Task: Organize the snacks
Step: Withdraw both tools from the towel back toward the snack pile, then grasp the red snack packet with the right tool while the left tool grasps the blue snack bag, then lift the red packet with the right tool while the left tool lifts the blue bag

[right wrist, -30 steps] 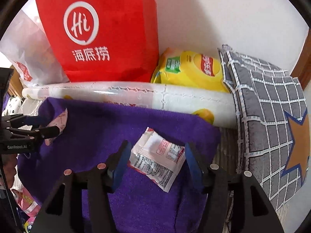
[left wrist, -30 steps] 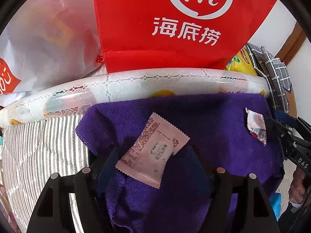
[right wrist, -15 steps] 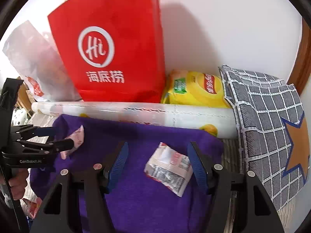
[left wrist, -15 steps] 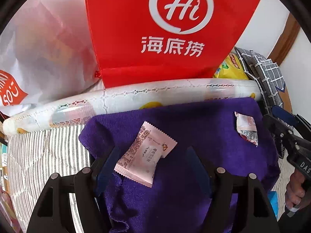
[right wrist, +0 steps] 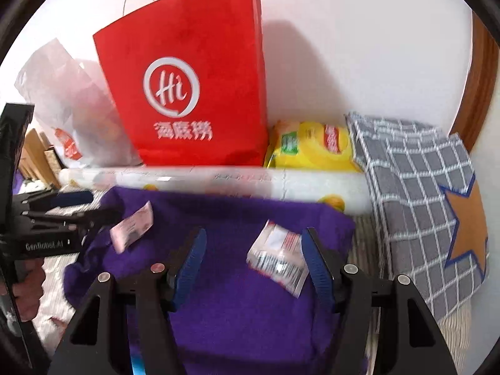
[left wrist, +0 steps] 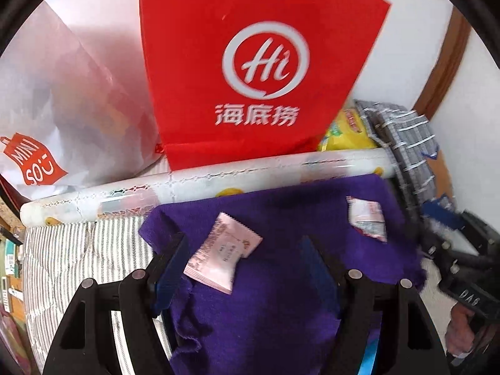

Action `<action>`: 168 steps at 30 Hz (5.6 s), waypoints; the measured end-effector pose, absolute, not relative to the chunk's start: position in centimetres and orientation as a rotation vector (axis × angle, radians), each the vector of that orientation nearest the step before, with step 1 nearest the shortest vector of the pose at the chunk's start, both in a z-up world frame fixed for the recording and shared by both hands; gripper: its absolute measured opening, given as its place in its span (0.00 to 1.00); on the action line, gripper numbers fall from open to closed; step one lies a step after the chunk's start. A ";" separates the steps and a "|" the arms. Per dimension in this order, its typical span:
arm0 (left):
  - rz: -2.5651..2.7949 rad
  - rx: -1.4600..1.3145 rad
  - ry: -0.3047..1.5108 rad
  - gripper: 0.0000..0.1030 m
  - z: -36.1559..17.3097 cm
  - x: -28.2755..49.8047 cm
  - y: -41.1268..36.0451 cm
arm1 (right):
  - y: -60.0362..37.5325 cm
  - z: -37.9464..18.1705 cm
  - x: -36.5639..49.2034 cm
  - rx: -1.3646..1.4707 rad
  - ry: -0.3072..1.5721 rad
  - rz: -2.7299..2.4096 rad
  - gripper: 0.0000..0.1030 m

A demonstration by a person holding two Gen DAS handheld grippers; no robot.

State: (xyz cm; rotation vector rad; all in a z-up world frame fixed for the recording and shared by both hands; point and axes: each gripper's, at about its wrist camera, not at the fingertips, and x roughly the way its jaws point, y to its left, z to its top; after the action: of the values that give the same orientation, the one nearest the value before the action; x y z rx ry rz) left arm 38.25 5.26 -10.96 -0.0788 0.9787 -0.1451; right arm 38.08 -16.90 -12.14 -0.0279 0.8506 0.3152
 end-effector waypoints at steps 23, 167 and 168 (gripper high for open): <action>-0.141 -0.062 0.907 0.75 -4.9 24.0 4.2 | -22.0 -11.9 22.4 0.068 0.890 0.230 0.64; -0.315 -0.107 0.901 0.25 -6.8 9.7 2.0 | -23.2 -12.1 9.3 0.057 0.752 0.223 0.38; -0.318 -0.107 0.901 0.25 -6.7 9.9 1.8 | -23.2 -11.9 9.5 0.059 0.751 0.224 0.38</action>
State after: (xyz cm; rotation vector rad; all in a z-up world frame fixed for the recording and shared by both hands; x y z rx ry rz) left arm 9.88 1.79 -6.74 -0.1065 0.9014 -0.3178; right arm 9.46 -23.20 -11.90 0.0587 0.7505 0.2236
